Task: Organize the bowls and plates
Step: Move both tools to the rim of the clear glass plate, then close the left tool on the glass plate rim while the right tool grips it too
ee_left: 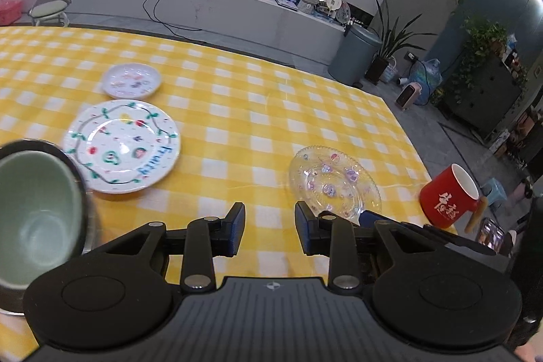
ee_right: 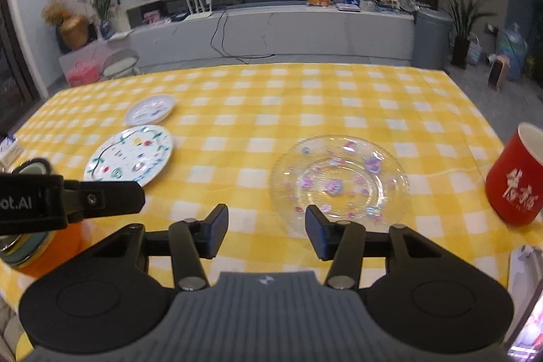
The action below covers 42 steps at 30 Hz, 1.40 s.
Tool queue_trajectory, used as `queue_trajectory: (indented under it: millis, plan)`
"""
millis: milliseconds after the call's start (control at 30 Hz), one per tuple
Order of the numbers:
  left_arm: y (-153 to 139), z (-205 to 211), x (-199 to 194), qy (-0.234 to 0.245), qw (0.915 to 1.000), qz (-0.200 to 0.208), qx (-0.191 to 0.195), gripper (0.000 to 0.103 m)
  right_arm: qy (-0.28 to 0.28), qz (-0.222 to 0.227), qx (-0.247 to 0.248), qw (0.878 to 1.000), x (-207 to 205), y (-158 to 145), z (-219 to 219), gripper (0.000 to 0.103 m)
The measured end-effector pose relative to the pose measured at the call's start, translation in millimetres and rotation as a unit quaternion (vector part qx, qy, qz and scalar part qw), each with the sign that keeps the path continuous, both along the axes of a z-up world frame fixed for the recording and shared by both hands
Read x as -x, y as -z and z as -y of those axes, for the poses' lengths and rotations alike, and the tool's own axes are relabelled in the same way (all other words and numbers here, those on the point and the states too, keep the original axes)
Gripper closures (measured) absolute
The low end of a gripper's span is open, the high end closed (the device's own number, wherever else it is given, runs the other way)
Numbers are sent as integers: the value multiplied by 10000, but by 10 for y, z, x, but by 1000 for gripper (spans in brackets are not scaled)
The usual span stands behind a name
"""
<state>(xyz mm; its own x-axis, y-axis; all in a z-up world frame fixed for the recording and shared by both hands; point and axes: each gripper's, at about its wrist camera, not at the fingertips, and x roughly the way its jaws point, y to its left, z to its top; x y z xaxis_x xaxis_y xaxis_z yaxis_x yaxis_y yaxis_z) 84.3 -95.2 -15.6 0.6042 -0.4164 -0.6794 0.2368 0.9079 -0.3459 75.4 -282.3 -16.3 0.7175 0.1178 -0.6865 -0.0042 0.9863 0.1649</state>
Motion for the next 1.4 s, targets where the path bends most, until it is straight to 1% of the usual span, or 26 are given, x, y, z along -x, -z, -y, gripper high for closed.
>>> queue_trajectory:
  millis: [200,267,333,400,433,500,600,767,867,1000,1100,1167,1200,1267,1300,1333,1400]
  plan:
    - [261,179,-222,-104,9996,-232,153,66,579,-141,-381,9975,-172,139,423,55]
    - [324,246,-301,-71,9993,-299,231,66,783,-117,-393,9961,-220,160,547,55]
    - [377,331,-359,-27,9992,-304,259,63,1052,-98,-314,9939,-259,192,689,60]
    - [424,409,-415,-9,9992,-299,258,60,1289,-190,-460,9904,-292,248,823,62]
    - [450,445,-447,-1,9992,-310,252,60,1377,-237,-527,9888,-311,283,879,64]
    - [506,499,-510,8,9991,-352,243,60,1561,-330,-564,9856,-348,362,963,66]
    - [574,549,-587,-26,9990,-401,209,60,1677,-429,-588,9832,-385,461,1024,67]
    - [634,585,-680,-68,9993,-327,150,60,1706,-478,-562,9826,-430,565,1055,67]
    - [659,618,-725,-63,9995,-273,129,60,1669,-379,-489,9840,-449,577,1056,72]
    - [711,674,-774,-20,9994,-319,155,60,1639,-328,-582,9842,-471,590,1077,78]
    - [740,717,-782,37,9995,-292,115,60,1579,-288,-691,9846,-474,607,1087,85]
    - [760,744,-790,111,9994,-313,92,65,1557,-265,-771,9844,-477,616,1084,88]
    - [768,757,-791,164,9993,-330,93,73,1556,-253,-766,9845,-479,619,1079,89]
    - [775,781,-790,230,9992,-313,59,78,1549,-235,-751,9848,-484,621,1075,89]
    - [777,791,-788,238,9993,-294,33,83,1557,-231,-766,9846,-483,622,1076,89]
    - [780,798,-790,232,9993,-294,10,85,1569,-227,-784,9842,-476,621,1075,89]
    - [789,803,-791,217,9994,-287,-18,87,1584,-224,-785,9840,-470,620,1073,89]
